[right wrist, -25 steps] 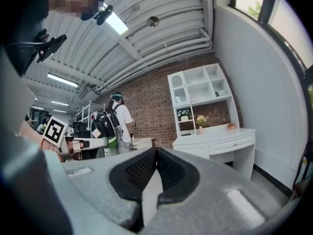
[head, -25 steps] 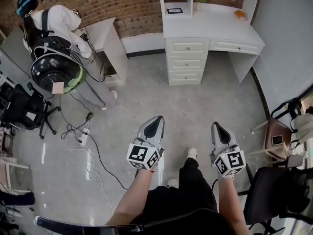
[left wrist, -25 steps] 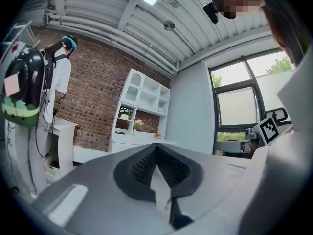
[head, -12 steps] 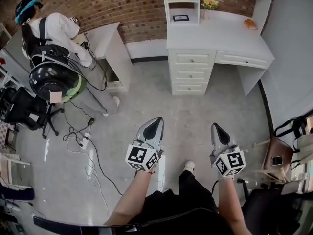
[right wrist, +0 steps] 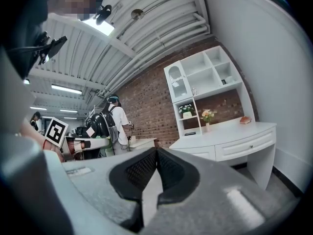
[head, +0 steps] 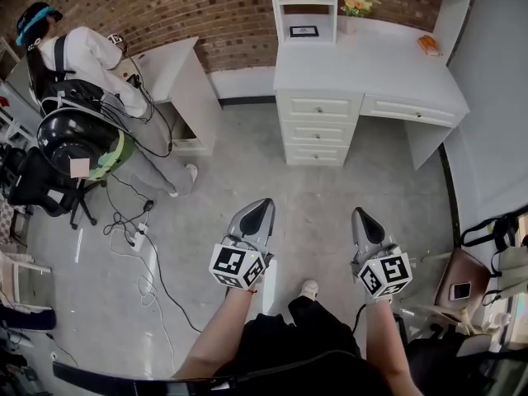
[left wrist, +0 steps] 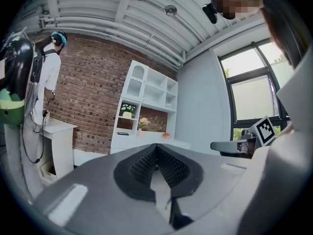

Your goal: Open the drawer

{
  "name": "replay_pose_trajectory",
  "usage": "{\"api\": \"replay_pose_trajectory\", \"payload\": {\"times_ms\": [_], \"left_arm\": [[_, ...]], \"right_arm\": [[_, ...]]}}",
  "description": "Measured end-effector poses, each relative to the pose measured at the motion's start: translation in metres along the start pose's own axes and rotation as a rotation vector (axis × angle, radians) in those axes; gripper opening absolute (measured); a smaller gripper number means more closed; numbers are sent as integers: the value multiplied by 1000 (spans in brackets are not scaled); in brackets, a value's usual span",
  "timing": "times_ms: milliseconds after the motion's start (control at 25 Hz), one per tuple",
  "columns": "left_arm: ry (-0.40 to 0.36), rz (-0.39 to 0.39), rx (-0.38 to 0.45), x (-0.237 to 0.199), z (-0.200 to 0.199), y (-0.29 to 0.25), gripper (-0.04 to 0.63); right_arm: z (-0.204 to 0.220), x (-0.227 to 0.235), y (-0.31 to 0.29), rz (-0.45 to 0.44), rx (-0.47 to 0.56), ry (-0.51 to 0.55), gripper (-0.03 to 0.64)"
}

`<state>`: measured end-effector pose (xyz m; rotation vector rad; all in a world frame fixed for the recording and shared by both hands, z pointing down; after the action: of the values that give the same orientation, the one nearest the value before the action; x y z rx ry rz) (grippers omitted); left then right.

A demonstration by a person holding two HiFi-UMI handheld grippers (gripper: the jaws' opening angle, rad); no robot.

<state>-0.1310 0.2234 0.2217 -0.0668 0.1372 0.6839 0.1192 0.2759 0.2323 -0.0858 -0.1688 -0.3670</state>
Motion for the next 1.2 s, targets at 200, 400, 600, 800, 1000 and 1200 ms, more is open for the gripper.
{"api": "replay_pose_trajectory", "payload": {"times_ms": [200,400,600,800,1000,1200], "left_arm": [[-6,3,10,7,-4,-33,2],[-14,1,9,13,10,-47,2],[-15,-9,-4,11,28,-47,2],[9,14,-26,-11,12,-92,2],[15,58,-13,-22,12,-138,2],[21,77,-23,-41,9,-181,2]], "right_arm": [[-11,25,-14,-14,8,5,0],[-3,45,-16,-19,16,5,0],[17,51,-12,-12,20,-14,2],[-3,66,-48,13,-13,-21,1],[-5,86,-78,16,-20,3,1],[-15,106,-118,12,-32,20,0]]}}
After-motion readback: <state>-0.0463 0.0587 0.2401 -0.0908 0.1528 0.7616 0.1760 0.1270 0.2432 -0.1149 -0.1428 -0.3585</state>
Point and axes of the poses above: the fingertips, and each gripper's own axes: y backward along the fingers, x to its right, z out of its underside, the point moved 6 cm from there along y, backward along the fingers, and after that the axes turned 1 degree about -y, right-handed, at the moved point
